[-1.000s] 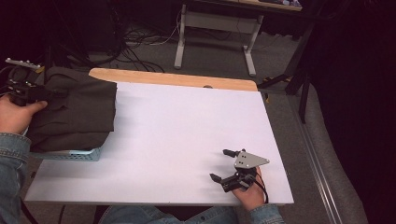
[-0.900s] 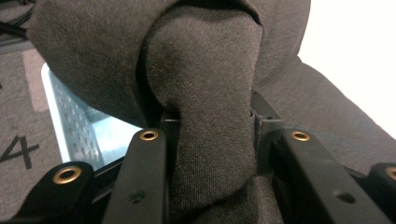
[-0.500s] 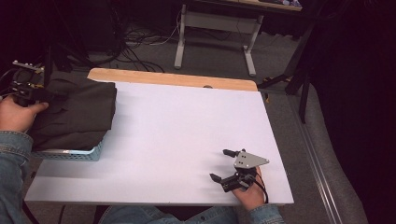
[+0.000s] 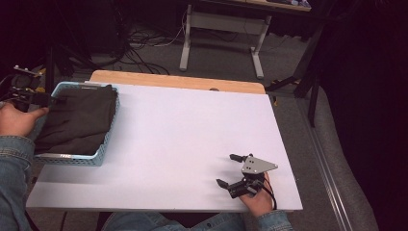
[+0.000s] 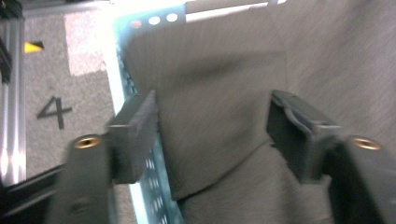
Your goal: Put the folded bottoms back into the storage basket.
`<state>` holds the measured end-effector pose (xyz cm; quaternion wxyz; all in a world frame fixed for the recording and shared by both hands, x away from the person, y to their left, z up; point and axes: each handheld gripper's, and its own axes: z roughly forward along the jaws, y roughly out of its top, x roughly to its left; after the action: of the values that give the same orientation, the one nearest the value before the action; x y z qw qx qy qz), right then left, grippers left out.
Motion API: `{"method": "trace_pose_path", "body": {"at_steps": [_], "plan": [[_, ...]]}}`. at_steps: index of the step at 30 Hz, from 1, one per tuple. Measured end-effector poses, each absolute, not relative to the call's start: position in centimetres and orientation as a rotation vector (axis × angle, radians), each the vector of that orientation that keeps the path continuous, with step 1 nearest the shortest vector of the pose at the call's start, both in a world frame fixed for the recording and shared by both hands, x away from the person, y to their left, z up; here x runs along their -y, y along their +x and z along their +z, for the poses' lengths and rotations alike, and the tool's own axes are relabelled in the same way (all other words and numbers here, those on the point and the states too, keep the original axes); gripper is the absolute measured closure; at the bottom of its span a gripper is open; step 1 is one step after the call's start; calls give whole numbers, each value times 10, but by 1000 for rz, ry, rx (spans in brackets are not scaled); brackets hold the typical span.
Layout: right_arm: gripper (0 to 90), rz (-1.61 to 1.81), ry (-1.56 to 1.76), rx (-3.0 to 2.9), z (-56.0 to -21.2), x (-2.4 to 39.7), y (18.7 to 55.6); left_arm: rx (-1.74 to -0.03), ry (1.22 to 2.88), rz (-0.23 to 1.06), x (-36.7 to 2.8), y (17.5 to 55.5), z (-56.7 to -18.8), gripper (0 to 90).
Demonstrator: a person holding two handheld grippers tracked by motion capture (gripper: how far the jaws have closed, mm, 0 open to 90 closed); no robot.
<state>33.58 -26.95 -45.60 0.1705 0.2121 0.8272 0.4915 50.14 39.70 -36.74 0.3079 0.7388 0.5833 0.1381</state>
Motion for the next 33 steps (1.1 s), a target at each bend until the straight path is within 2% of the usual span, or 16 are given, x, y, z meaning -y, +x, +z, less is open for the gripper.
{"method": "trace_pose_path", "body": {"at_steps": [2, 8, 20, 24, 33], "plan": [[11, 1397, 605, -2349, -456, 270, 336, -1556, 1943, 385, -396, 501, -366, 268], [11, 1394, 604, -2348, -456, 269, 336, -1513, 1966, 390, -382, 498, -362, 270], [11, 1390, 603, -2348, -456, 269, 336, -1313, 2055, 319, -336, 476, -350, 359], [11, 1389, 603, -2349, -456, 269, 336, -1243, 2071, 246, -322, 466, -347, 391], [11, 1389, 604, -2350, -456, 269, 336, -1136, 2108, 242, -298, 443, -341, 419]]}}
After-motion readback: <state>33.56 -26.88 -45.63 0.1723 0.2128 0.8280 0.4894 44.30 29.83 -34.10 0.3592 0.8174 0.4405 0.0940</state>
